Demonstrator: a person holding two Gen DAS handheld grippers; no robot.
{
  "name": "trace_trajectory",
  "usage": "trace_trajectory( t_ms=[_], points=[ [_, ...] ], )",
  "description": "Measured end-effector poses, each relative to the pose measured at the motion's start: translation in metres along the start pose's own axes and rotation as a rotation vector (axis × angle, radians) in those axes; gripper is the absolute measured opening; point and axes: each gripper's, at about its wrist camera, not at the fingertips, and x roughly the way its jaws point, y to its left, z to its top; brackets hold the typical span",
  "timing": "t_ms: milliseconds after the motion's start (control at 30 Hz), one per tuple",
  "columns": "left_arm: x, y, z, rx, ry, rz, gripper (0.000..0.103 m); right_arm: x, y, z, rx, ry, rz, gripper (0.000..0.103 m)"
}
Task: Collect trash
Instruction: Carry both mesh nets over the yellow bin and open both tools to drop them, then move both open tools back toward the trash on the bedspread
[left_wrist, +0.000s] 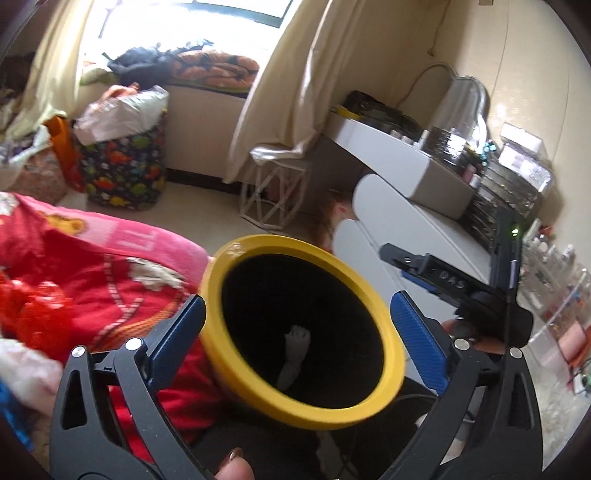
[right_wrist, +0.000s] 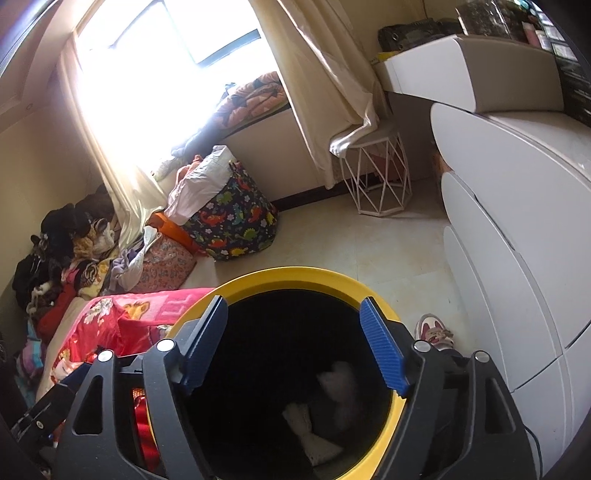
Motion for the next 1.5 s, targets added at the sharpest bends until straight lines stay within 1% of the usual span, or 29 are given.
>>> trace_trajectory(
  t_ms=[133,333,500,667,1267,1500],
  points=[
    [-0.012,0.01,-0.002,-0.001,-0.012,0.06,0.092,-0.004,0.015,-0.004,-0.022,-0.004,0.036,0.075],
    [-0.033,0.022,0.001,-0.003,-0.048,0.122,0.092,-0.013,0.041,-0.008,-0.075,-0.02,0.093,0.077],
    [-0.047,0.032,0.002,-0.024,-0.076,0.148,0.092,-0.021,0.062,-0.01,-0.117,-0.028,0.138,0.08],
    [-0.064,0.043,0.002,-0.045,-0.11,0.182,0.092,-0.027,0.084,-0.017,-0.165,-0.023,0.178,0.081],
    [-0.116,0.079,-0.006,-0.112,-0.189,0.283,0.092,-0.035,0.151,-0.042,-0.311,0.015,0.284,0.084],
    [-0.132,0.098,-0.008,-0.15,-0.216,0.325,0.092,-0.033,0.177,-0.053,-0.377,0.032,0.308,0.084]
  ],
)
